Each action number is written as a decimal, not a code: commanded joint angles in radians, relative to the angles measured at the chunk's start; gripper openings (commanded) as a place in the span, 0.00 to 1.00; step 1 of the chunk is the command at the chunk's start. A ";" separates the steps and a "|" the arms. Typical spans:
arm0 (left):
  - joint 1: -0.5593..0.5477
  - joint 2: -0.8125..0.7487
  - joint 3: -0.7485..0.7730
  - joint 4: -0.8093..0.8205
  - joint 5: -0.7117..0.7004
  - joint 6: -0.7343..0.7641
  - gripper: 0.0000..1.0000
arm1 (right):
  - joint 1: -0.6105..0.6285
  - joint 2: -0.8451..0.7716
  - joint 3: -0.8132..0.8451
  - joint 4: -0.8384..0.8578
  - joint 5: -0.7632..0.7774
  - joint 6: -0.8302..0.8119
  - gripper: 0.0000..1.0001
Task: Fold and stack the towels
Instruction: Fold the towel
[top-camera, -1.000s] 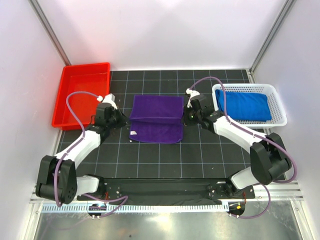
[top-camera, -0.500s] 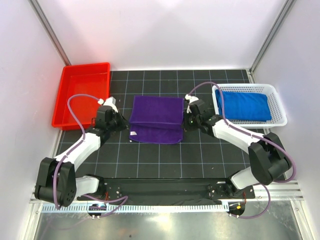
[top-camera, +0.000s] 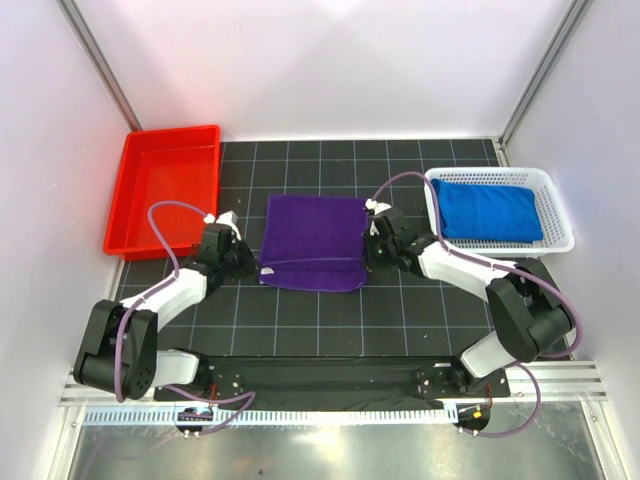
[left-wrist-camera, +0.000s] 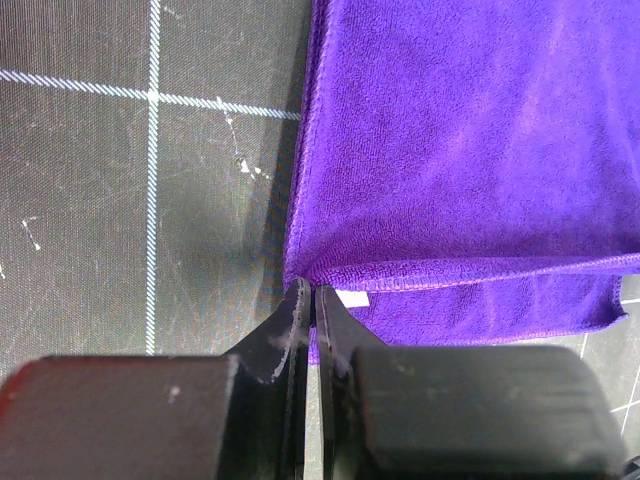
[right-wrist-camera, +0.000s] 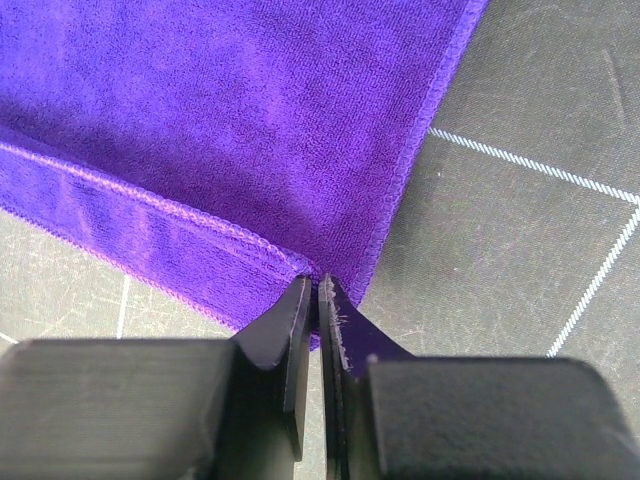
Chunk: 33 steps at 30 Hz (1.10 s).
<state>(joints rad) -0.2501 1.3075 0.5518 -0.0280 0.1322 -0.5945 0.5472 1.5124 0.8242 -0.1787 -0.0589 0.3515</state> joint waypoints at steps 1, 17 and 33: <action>-0.002 -0.005 0.005 0.023 -0.002 0.004 0.08 | 0.007 0.003 0.000 0.022 0.013 0.003 0.14; -0.002 -0.142 0.086 -0.064 -0.011 -0.005 0.00 | 0.010 -0.124 0.095 -0.077 0.086 -0.020 0.09; -0.003 -0.125 -0.010 -0.029 0.003 -0.027 0.06 | 0.036 -0.075 -0.045 0.024 -0.016 0.046 0.16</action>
<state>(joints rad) -0.2531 1.1702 0.5674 -0.0864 0.1329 -0.6067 0.5713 1.4223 0.7971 -0.2047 -0.0536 0.3740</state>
